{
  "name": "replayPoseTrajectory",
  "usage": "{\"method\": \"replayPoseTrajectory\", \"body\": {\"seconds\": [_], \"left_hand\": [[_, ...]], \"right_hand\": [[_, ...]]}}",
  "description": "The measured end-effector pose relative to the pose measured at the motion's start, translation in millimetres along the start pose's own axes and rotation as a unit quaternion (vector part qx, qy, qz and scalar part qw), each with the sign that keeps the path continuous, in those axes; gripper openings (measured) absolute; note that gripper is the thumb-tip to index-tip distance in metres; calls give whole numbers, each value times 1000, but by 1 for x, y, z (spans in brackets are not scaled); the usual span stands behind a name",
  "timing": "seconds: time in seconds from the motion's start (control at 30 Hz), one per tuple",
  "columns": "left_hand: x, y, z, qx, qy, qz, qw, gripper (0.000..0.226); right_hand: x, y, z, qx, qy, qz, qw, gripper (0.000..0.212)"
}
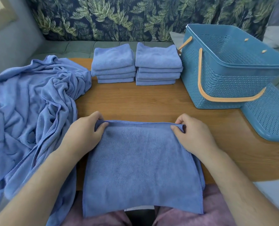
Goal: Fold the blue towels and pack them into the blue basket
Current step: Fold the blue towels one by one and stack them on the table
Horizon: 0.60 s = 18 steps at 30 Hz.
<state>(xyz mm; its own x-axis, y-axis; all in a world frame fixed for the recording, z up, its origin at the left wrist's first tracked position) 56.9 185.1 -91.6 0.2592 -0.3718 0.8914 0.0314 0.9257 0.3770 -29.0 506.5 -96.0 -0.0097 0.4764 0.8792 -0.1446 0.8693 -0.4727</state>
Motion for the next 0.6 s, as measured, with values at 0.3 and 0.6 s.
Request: {"method": "replayPoseTrajectory", "body": {"seconds": [0.3,0.6], "left_hand": [[-16,-1,2,-27,10,2,1000,4],[-2,4,3,-24,85,-84,993,4]], "right_hand": [[-12,-4,-2,31,1,-34,999,14],[-1,-5,-1,54,49,87,994,7]]}}
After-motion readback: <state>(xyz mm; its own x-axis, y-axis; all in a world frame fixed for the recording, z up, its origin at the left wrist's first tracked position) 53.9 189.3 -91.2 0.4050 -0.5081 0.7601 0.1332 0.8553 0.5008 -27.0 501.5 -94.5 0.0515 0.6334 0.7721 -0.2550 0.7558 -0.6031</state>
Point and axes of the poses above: each hand's wrist, its own z-axis towards the middle knuckle, its own x-axis out of the back of the hand, y = z × x, the point moved 1 cm from there along z, towards the middle knuckle, and after that the axes turned 9 degrees about -x, right-handed, at the moved point
